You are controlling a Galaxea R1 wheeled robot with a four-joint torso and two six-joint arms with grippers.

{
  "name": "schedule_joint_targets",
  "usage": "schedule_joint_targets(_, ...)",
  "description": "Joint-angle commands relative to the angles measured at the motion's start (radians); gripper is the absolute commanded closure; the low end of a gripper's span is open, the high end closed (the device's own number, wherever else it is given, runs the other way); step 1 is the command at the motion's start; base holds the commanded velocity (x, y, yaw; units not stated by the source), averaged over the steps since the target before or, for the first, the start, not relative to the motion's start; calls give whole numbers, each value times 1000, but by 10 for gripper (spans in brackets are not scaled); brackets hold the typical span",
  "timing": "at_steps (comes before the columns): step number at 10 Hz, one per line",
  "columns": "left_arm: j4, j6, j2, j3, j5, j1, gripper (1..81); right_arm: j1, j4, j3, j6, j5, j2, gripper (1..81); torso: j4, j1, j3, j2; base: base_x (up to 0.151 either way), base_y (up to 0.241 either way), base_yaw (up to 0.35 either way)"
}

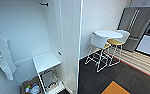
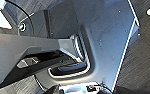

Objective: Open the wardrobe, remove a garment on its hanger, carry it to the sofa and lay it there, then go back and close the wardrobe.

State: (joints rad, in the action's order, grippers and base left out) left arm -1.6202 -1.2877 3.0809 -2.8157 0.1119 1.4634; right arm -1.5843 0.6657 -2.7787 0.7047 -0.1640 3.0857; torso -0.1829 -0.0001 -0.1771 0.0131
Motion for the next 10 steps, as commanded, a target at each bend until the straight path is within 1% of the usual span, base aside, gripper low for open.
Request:
schedule_joint_targets(1, -10, 1, 7, 1, -32, -31, 10, 17, 5, -4, 1, 43, 3, 10, 0, 0, 0, 0, 0, 0, 288)
schedule_joint_targets(7, -10, 1, 9, 4, -32, -31, 10, 16, 5, -4, 1, 41, 1, 10, 0, 0, 0, 0, 0, 0, 260)
schedule_joint_targets(10, -10, 1, 9, 4, -32, -31, 10, 16, 5, -5, 1, 43, 1, 10, 0, 0, 0, 0, 0, 0, 198)
